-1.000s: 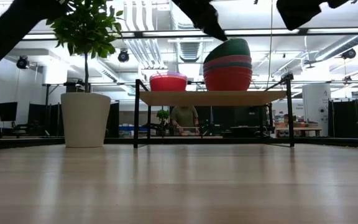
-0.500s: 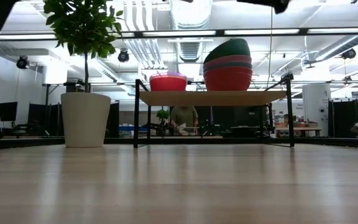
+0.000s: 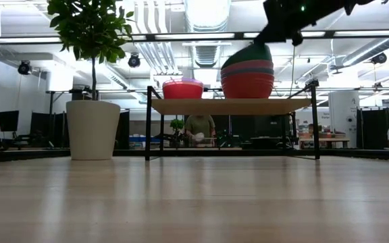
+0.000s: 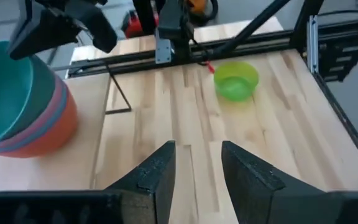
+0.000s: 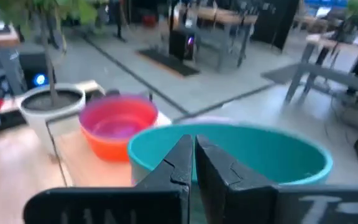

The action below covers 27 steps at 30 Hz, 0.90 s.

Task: Place and stack bowls onto a shelf
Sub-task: Stack the blue green bowl into the pink bowl on the shelf, then stack the transparent green bowl into the purple bowl on the shelf

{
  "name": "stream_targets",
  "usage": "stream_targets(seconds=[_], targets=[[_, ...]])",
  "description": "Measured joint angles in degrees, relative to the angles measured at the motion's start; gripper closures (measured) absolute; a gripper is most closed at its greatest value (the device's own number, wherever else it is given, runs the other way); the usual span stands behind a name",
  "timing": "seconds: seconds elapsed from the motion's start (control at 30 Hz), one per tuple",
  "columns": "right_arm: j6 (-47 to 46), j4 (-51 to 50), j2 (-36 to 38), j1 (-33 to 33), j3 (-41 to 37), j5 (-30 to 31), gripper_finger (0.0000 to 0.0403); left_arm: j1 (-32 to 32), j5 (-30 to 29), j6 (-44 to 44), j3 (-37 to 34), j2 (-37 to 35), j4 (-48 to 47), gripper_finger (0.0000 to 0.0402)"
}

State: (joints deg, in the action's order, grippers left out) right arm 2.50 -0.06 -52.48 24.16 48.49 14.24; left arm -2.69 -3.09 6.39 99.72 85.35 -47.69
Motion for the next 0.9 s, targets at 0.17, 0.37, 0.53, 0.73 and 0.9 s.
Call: stream_targets(seconds=[0.17, 0.37, 0.53, 0.73, 0.9], targets=[[-1.04, -3.25, -0.9, 1.97, -0.02, -1.14, 0.0394, -7.02, -8.03, -5.18, -16.15, -8.19, 11.82, 0.0288], [-2.0, -2.51, -0.26, 1.86, -0.02, -1.24, 0.0394, -13.64, -12.99, -9.07, -28.9, -15.03, 23.01, 0.0288], [-2.55, -2.68, -0.1, -0.3, -0.02, -1.31, 0.0394, -16.02, -14.44, -10.63, -38.48, -18.65, 29.19, 0.0288], [-5.5, -4.03, 1.13, -7.51, 0.97, -1.43, 0.0394, -16.08, -14.6, -13.22, -48.29, -22.35, 32.97, 0.0288], [-10.23, -11.37, -0.76, -16.89, 6.61, -4.21, 0.0394, -16.08, -14.6, -13.45, -55.28, -25.3, 35.28, 0.0288]])
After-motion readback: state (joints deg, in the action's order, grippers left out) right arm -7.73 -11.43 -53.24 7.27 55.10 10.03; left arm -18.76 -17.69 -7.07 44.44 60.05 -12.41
